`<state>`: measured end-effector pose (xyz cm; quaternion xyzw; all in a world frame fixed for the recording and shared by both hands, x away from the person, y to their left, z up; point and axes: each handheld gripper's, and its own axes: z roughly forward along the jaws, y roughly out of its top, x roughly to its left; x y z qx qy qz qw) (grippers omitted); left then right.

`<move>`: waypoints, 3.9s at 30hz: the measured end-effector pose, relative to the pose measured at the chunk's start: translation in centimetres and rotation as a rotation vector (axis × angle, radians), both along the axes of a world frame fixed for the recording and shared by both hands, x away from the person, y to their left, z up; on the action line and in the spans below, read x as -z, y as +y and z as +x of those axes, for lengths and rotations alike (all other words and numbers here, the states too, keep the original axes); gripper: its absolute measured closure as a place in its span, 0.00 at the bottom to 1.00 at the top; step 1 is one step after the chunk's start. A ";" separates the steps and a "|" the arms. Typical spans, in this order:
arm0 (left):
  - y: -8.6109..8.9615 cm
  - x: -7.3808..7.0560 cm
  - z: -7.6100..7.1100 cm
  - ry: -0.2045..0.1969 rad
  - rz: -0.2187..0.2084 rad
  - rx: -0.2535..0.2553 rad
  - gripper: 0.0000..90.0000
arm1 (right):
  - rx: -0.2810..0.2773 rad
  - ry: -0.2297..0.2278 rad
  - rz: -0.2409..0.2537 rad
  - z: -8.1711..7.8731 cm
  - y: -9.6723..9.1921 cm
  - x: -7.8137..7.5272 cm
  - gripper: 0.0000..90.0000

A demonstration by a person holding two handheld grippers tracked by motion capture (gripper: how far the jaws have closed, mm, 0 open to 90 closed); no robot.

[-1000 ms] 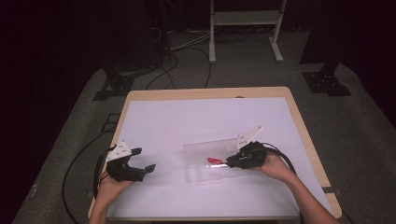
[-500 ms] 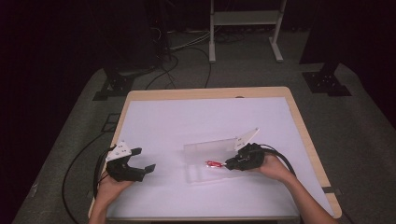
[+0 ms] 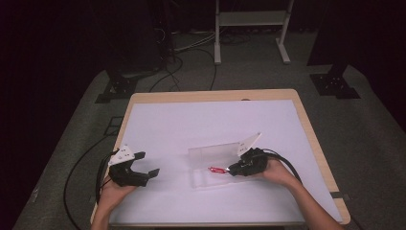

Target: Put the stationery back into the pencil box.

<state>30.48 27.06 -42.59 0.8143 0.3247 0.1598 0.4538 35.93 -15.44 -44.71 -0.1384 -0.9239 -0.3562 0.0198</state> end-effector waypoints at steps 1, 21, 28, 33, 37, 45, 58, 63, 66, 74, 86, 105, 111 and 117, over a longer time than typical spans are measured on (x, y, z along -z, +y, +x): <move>0.0 0.0 0.0 0.000 0.001 -0.001 0.11 | -0.003 -0.003 0.001 0.0 0.0 0.0 0.87; -0.1 0.0 0.1 0.001 -0.002 -0.001 0.11 | -0.014 0.016 -0.015 0.5 0.4 0.9 0.87; -0.1 0.0 0.1 -0.001 -0.002 -0.002 0.11 | -0.020 0.025 -0.006 0.5 0.5 1.0 0.87; -0.1 0.1 0.2 0.002 0.006 -0.002 0.11 | -0.016 0.031 -0.005 0.6 0.5 1.2 0.87; -0.1 0.1 0.2 0.001 0.006 -0.003 0.11 | -0.017 0.037 0.006 0.7 0.5 1.2 0.84; -0.1 0.1 0.1 -0.001 0.005 0.002 0.11 | 0.000 0.026 0.024 0.2 0.0 0.5 0.72; -0.1 0.1 0.0 -0.001 0.005 0.002 0.11 | 0.074 0.014 0.068 -0.3 -2.1 -0.5 0.61; -0.2 0.1 0.0 0.002 0.009 0.007 0.11 | 0.098 0.009 0.076 -0.4 -2.9 -0.9 0.54; -0.2 0.1 0.0 0.000 0.008 0.007 0.11 | 0.111 0.004 0.073 -0.5 -3.4 -1.3 0.49; -0.2 0.1 0.0 0.000 0.006 0.005 0.11 | 0.157 -0.020 0.094 -0.8 -4.8 -1.9 0.42; -0.1 0.1 -0.1 0.000 0.005 0.004 0.11 | 0.241 -0.043 0.116 -1.7 -7.2 -2.1 0.37; -0.2 0.0 -0.2 -0.003 0.006 0.007 0.11 | 0.319 -0.052 0.100 -3.5 -10.8 -1.4 0.38; -0.3 0.1 -0.2 -0.002 0.006 0.011 0.11 | 0.340 -0.052 0.102 -4.0 -11.7 -1.3 0.38; -0.3 0.1 -0.2 -0.004 0.000 0.009 0.11 | 0.367 -0.040 0.096 -4.8 -12.9 -0.6 0.37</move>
